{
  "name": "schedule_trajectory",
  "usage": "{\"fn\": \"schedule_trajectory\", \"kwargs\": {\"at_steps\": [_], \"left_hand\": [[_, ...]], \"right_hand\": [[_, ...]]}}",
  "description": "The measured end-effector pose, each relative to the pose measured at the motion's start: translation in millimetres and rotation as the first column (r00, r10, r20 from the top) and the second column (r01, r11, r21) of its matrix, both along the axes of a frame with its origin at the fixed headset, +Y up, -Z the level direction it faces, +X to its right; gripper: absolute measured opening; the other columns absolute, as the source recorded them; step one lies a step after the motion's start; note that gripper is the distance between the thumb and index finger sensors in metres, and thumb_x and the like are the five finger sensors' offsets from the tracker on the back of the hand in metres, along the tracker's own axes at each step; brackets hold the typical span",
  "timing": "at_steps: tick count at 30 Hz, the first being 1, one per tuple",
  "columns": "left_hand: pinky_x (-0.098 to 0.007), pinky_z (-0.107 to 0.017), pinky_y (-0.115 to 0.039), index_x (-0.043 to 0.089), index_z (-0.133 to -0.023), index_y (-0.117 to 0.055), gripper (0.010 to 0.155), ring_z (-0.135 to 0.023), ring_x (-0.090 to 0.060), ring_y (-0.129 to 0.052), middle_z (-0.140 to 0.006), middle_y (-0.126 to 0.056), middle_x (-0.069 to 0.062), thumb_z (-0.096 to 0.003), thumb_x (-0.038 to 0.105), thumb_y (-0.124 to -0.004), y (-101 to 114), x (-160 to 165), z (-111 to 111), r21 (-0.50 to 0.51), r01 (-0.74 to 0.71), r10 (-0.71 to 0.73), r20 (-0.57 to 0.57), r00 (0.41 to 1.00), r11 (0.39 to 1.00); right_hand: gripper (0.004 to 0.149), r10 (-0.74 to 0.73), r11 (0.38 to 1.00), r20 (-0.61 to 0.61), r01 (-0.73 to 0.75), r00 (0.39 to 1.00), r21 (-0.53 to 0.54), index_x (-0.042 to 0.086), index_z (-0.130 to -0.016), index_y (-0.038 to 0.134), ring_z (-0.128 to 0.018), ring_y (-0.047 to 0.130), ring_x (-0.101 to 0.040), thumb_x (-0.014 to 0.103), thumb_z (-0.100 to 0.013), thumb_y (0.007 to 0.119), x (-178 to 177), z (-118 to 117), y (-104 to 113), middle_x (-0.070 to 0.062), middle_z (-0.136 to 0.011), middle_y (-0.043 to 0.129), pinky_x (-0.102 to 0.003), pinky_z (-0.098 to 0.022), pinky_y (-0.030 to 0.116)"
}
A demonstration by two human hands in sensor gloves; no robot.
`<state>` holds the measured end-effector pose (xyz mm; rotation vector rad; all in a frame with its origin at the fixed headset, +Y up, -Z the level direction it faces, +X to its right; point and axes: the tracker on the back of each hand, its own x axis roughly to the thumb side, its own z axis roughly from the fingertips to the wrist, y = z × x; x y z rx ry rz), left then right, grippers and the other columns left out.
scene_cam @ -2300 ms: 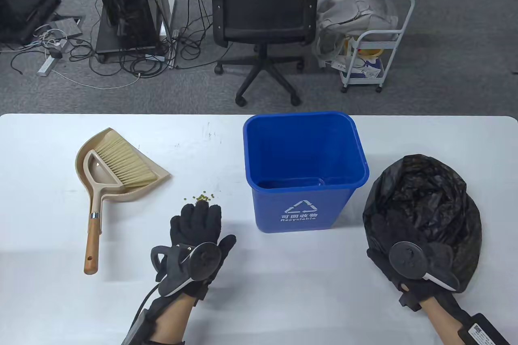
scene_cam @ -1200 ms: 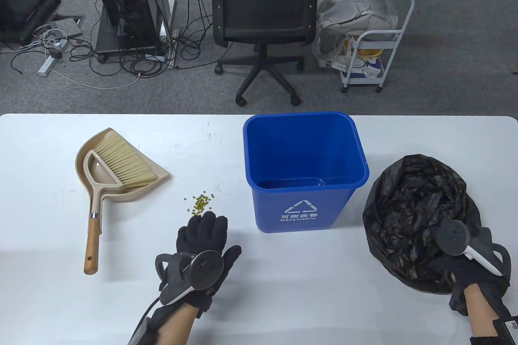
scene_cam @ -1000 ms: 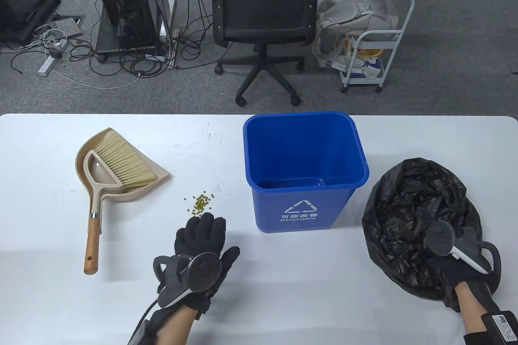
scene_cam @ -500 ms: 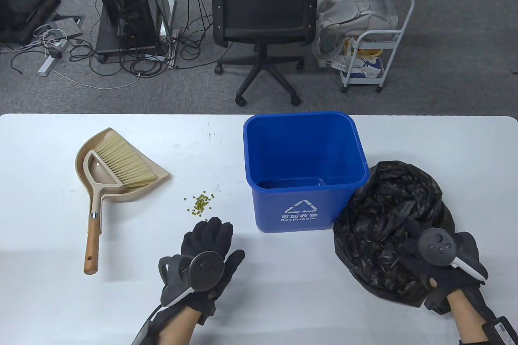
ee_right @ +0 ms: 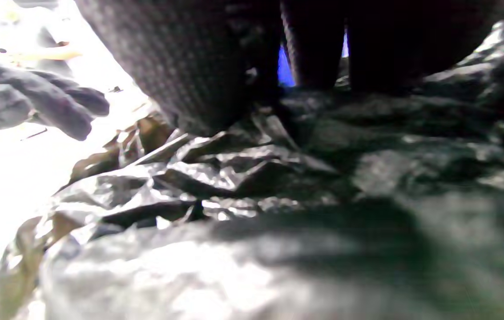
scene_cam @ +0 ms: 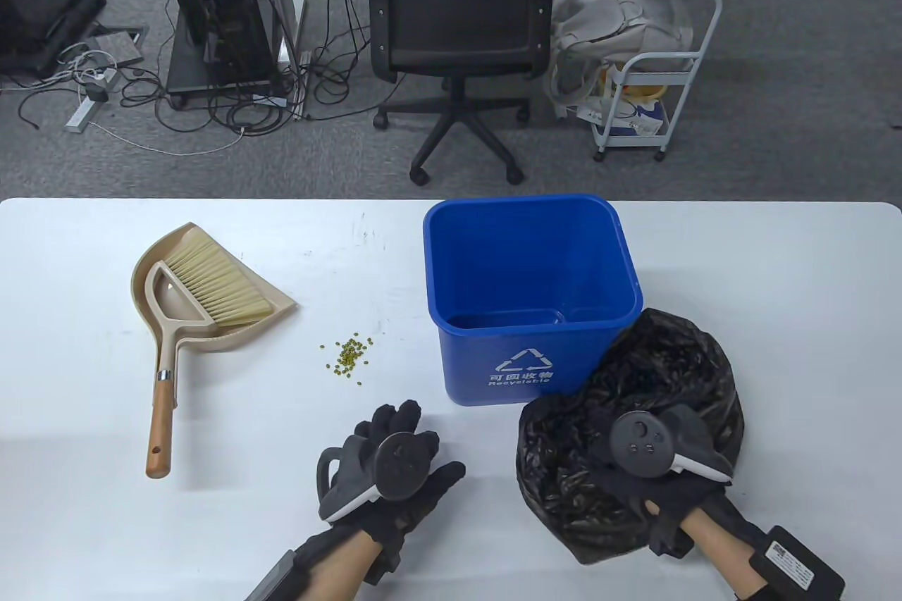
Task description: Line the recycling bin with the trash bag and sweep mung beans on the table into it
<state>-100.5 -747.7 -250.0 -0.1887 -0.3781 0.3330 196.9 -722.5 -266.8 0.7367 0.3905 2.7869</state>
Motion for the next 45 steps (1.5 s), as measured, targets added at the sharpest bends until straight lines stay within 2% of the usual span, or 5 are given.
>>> {"fn": "schedule_trajectory", "kwargs": {"at_steps": [16, 22, 33, 39, 45], "left_hand": [[-0.083, -0.067, -0.043, -0.007, -0.098, -0.082, 0.082, -0.099, -0.074, -0.044, -0.117, -0.047, -0.039, -0.0482, 0.058, -0.080, -13.6, 15.1, -8.1, -0.062, -0.060, 0.057, -0.055, 0.997, 0.996], [-0.081, -0.067, -0.049, 0.002, -0.073, -0.099, 0.042, -0.099, -0.071, -0.053, -0.115, -0.059, -0.034, -0.0494, 0.036, -0.090, -16.8, 23.1, -8.2, -0.054, 0.033, -0.034, -0.025, 0.999, 0.998], [-0.081, -0.066, -0.051, -0.004, -0.065, -0.100, 0.038, -0.099, -0.070, -0.056, -0.113, -0.062, -0.033, -0.0472, 0.029, -0.093, 5.4, 2.5, -8.4, 0.122, 0.050, -0.042, -0.062, 0.997, 0.991], [-0.081, -0.066, -0.051, -0.006, -0.063, -0.101, 0.038, -0.099, -0.069, -0.056, -0.113, -0.063, -0.033, -0.0466, 0.028, -0.093, 14.1, -2.6, -3.6, 0.187, 0.057, -0.041, -0.084, 0.996, 0.981], [-0.081, -0.066, -0.052, -0.006, -0.063, -0.101, 0.038, -0.098, -0.069, -0.057, -0.112, -0.064, -0.033, -0.0463, 0.028, -0.093, 15.5, -3.3, -1.7, 0.206, 0.070, -0.053, -0.088, 0.995, 0.976]], "right_hand": [[0.038, -0.024, 0.997, -0.227, 0.040, 0.974, 0.065, 0.007, -0.074, 0.096, -0.089, 0.071, -0.064, 0.028, -0.043, 0.089, -91.4, 24.0, 1.8, -0.036, -0.104, 0.067, -0.072, -0.059, 0.063], [0.044, -0.015, 0.994, -0.224, 0.038, 0.975, 0.099, 0.008, -0.079, 0.094, -0.089, 0.070, -0.063, 0.032, -0.043, 0.087, -91.0, 31.0, 10.2, -0.036, -0.104, 0.066, -0.072, -0.059, 0.062], [0.057, -0.086, 0.973, 0.242, 0.028, 0.966, 0.230, -0.001, -0.088, 0.088, -0.087, 0.073, -0.064, 0.038, -0.045, 0.084, 53.9, 11.3, 61.0, -0.039, -0.103, 0.066, -0.072, -0.058, 0.063], [0.085, 0.075, 0.986, 0.481, 0.006, 0.874, -0.165, -0.015, -0.100, 0.071, -0.090, 0.047, -0.078, 0.051, -0.047, 0.078, 128.1, -1.8, 16.5, -0.047, -0.110, 0.036, -0.080, -0.060, 0.050], [0.089, 0.075, 0.959, 0.472, 0.066, 0.879, -0.277, -0.018, -0.094, 0.076, -0.091, 0.032, -0.077, 0.056, -0.045, 0.076, 134.8, 0.4, -21.0, -0.047, -0.110, 0.029, -0.079, -0.062, 0.043]]}}
